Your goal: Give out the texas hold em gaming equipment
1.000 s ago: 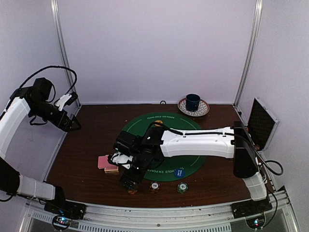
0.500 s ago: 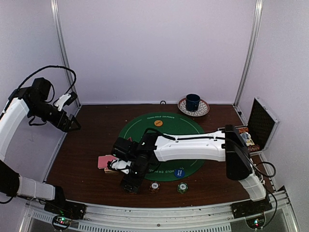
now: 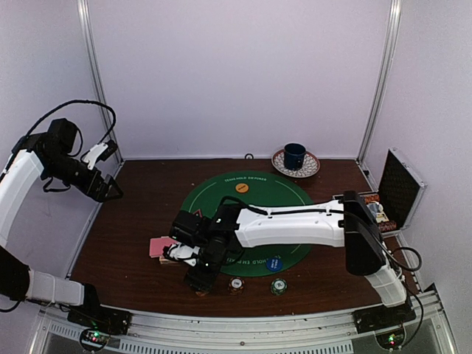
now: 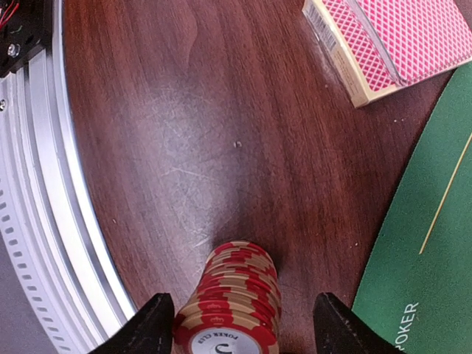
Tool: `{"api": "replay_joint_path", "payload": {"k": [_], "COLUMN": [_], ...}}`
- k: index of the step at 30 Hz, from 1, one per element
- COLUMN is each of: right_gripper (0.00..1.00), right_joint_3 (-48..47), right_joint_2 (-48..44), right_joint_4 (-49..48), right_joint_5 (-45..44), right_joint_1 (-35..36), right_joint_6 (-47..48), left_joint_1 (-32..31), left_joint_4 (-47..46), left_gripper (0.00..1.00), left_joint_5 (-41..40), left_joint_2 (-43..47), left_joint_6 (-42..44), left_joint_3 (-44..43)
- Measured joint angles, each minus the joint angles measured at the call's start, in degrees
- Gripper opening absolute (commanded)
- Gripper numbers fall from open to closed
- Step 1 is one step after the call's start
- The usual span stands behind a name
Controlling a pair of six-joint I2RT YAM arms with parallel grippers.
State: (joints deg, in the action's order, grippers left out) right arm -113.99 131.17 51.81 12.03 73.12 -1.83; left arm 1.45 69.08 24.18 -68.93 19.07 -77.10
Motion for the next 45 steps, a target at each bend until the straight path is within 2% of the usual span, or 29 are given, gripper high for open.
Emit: {"api": "replay_joint_path", "payload": {"k": [2,5,9,16,20,22,36,40,45], "right_gripper": [0.67,0.57,0.57,0.35,0.09,0.01,0.0,0.0,0.0], "right_joint_3": [0.0,0.0,0.04,0.2,0.26,0.26,-0.11,-1.09,-2.78], "right_joint_2": [0.0,0.0,0.0,0.0,0.0,0.0,-2.1,-4.02,-4.61], "right_joint_4": [-0.02,-0.02,-0.11,-0.28,-0.76,-0.83,0.63,0.98,-0.11], "right_joint_5": [0.0,0.0,0.04,0.33,0.66,0.68,1.03,0.22,-3.06], "right_joint_1": [0.04,0.09,0.11,0.11,0.11,0.11,-2.71,-6.38,-14.73], "right_joint_6": [-0.02,-0.04,-0.09,-0.15,-0.22,-0.22,-1.11,-1.29,-2.08], "left_joint_1": [0.0,0.0,0.0,0.0,0.0,0.0,0.0,0.0,0.0], "left_joint_4": [0.02,0.02,0.02,0.02,0.04,0.02,0.04,0.09,0.26], "left_gripper": [0.98,0.97,0.98,0.98,0.98,0.98,0.97,0.98,0.98], "left_joint_5": [0.0,0.0,0.0,0.0,-0.07,-0.13,-0.68,-0.87,-0.98], "left_joint_2": [0.15,0.24,0.28,0.42,0.42,0.42,0.42,0.42,0.44], "left_joint_6": [0.04,0.13,0.17,0.24,0.39,0.44,0.59,0.59,0.79], "left_joint_3": [0.0,0.0,0.0,0.0,0.0,0.0,-0.09,-0.22,-0.26]}}
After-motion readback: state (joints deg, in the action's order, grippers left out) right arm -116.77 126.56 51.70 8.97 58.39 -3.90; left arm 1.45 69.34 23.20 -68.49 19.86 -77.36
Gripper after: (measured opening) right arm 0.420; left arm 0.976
